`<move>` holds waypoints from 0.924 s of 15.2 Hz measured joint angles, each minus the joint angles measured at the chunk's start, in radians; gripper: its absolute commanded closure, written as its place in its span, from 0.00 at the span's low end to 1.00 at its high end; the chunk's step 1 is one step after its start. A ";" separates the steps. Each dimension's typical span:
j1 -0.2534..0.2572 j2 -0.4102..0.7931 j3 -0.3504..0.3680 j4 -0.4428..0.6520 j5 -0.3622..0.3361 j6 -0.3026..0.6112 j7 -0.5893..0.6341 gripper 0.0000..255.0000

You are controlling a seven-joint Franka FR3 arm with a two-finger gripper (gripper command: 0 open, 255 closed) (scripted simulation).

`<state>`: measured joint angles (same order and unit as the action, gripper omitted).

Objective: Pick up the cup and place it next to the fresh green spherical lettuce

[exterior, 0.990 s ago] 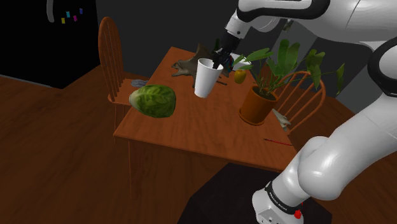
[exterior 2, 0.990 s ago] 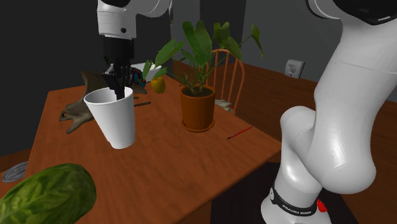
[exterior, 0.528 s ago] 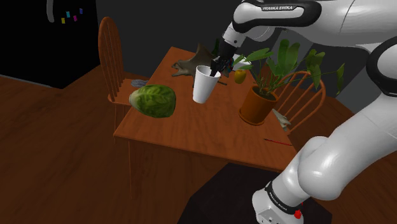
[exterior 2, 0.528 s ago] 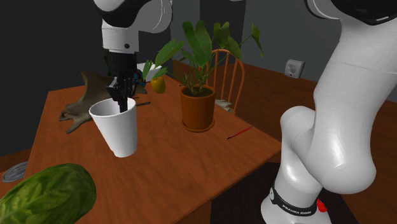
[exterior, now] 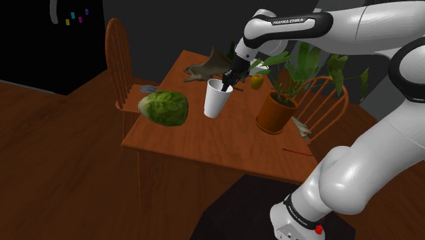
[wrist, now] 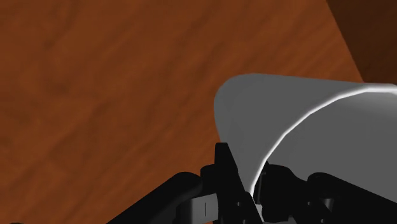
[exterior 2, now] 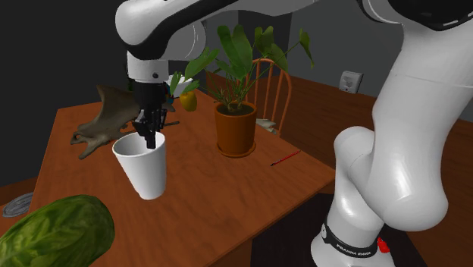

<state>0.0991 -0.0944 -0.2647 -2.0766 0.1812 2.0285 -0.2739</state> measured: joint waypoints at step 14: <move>0.003 0.068 -0.002 -0.118 0.043 0.178 -0.053 1.00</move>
<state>0.1022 -0.0263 -0.2665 -2.1943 0.2246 2.2063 -0.3268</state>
